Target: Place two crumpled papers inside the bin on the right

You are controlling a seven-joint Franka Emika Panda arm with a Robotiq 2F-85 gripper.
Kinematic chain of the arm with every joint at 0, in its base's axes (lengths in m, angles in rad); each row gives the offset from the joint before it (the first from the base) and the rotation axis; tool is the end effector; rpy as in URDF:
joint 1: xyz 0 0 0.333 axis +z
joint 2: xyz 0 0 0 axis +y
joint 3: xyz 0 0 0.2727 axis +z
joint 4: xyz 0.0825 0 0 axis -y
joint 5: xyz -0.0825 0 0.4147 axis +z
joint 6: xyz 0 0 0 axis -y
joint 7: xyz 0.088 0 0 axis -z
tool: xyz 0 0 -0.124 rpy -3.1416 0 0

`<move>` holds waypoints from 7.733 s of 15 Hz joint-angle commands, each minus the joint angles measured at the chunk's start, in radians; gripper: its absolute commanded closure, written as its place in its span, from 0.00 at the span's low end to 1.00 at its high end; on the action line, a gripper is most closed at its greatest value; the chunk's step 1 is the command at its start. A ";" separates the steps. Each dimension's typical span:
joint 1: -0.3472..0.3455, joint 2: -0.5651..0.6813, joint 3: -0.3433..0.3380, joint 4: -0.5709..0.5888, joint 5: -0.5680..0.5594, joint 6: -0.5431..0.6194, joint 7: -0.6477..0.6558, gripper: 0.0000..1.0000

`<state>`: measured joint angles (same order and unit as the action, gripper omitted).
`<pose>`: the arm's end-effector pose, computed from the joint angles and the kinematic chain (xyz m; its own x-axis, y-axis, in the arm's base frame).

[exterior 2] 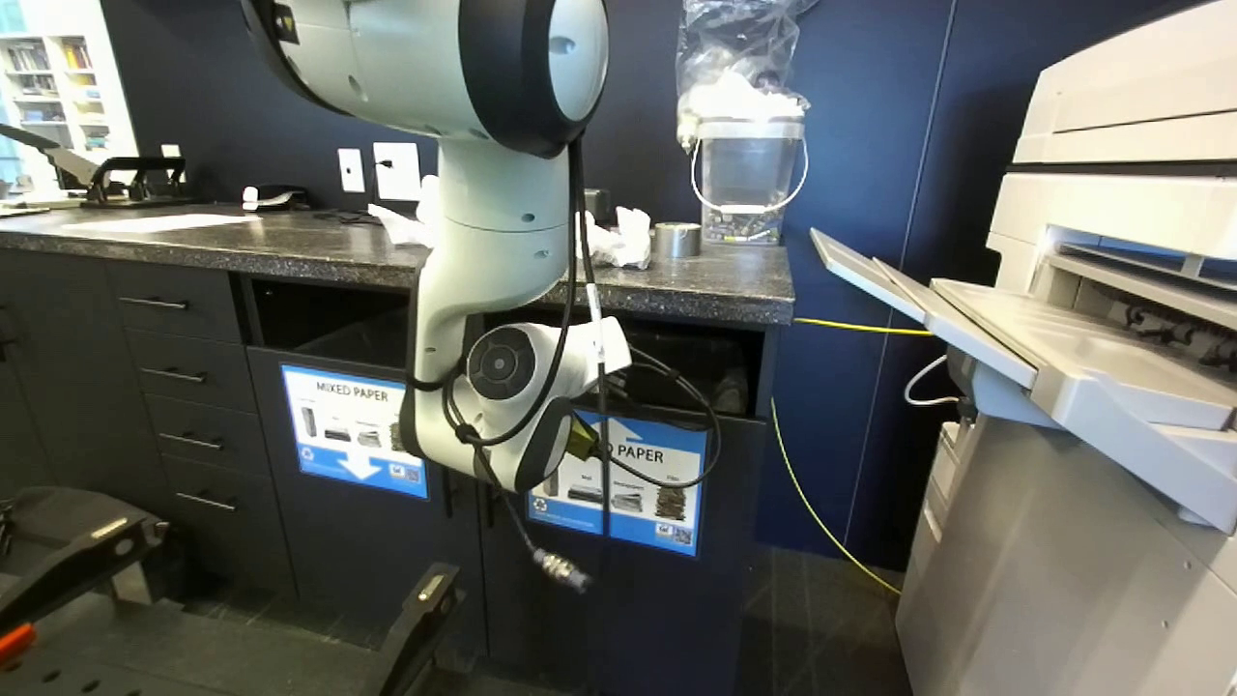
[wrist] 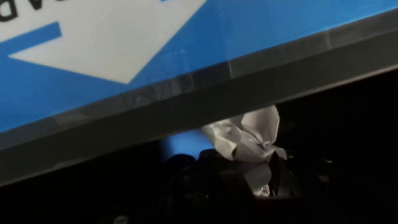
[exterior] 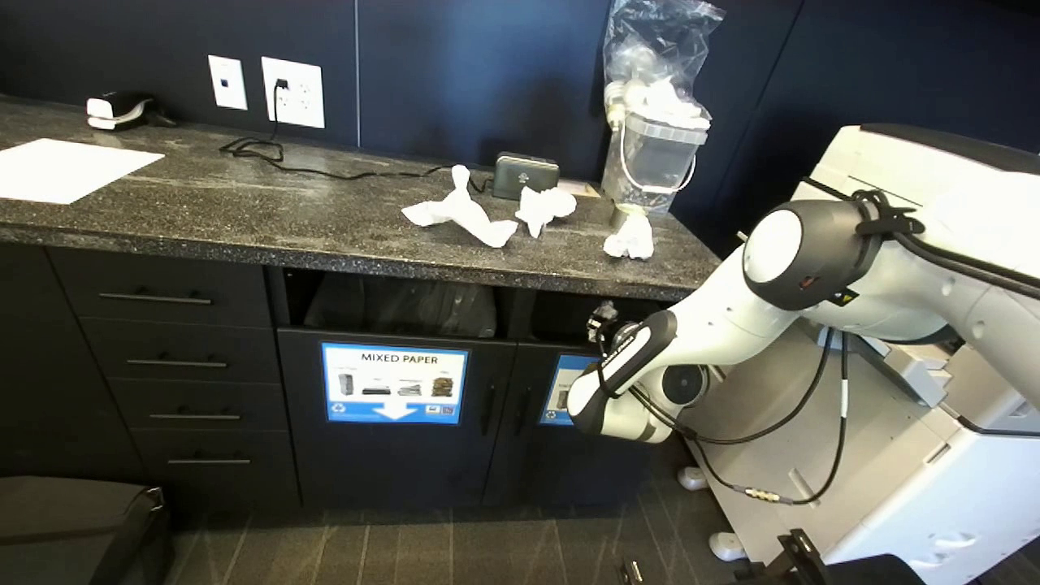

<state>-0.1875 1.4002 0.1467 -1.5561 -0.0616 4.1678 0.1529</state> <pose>0.5905 -0.0308 -0.0492 0.3085 -0.3068 0.9004 -0.1490 -0.9505 -0.2728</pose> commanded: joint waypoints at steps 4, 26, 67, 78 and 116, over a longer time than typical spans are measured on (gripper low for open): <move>0.046 0.066 -0.037 0.148 0.046 -0.027 0.012 0.90; 0.163 -0.124 -0.169 -0.097 0.116 -0.033 -0.207 0.00; 0.681 -0.883 -0.592 -0.229 -0.013 -1.476 0.062 0.00; 0.299 -0.706 -0.315 0.384 -0.045 -1.992 0.038 0.00; 0.075 -0.460 -0.168 0.532 0.122 -2.103 -0.109 0.00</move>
<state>-0.1009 0.9166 -0.0362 -1.0726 0.0380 2.0669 0.0632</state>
